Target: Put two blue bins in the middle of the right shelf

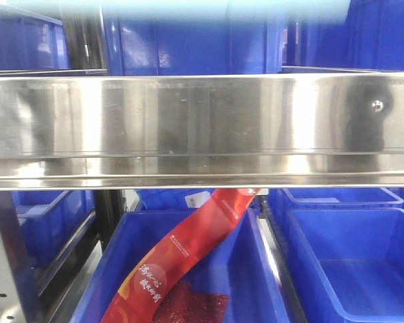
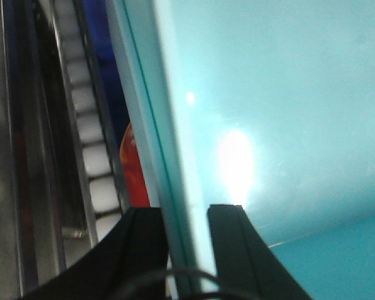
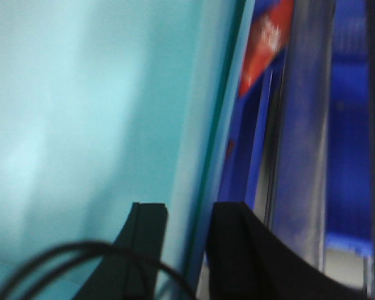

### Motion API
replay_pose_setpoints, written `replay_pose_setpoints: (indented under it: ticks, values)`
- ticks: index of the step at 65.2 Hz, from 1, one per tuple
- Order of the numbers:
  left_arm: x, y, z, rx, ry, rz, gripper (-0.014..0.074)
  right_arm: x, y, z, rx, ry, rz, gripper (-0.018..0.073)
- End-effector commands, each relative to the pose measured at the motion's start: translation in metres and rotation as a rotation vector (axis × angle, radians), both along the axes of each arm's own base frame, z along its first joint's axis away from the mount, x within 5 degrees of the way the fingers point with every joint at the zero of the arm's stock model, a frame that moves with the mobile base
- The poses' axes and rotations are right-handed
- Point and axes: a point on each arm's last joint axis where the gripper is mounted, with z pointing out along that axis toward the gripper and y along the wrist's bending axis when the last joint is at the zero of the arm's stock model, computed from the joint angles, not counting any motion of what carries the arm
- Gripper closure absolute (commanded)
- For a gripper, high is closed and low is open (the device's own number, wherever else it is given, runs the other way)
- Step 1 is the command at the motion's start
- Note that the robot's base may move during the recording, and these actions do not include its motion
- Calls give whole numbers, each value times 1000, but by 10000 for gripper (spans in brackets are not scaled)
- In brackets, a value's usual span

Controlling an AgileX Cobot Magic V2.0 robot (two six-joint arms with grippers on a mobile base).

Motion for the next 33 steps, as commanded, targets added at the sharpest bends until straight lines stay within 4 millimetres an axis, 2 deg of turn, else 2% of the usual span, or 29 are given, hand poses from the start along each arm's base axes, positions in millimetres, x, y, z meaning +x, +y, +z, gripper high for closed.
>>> replay_pose_setpoints:
  ticks: [1, 14, 19, 23, 26, 33]
  values:
    - [-1, -6, -3, -28, -30, -33, 706, 6, 0, -6, 25, -69, -26, 713]
    - [1, -7, -25, -11, 16, -28, 699, 10, 1, -14, 21, -59, -29, 713]
    - [1, -7, -28, -8, 24, -28, 639, 10, 1, -14, 22, -63, -29, 673]
    - [1, -7, -28, -9, 23, -28, 569, 10, 1, -14, 22, -61, -29, 586]
    - [2, -7, -28, -10, 20, -28, 471, 10, 1, -14, 21, -60, -29, 490]
    - [2, -7, -27, -13, 17, -27, 222, 10, 1, -14, 21, -59, -28, 188]
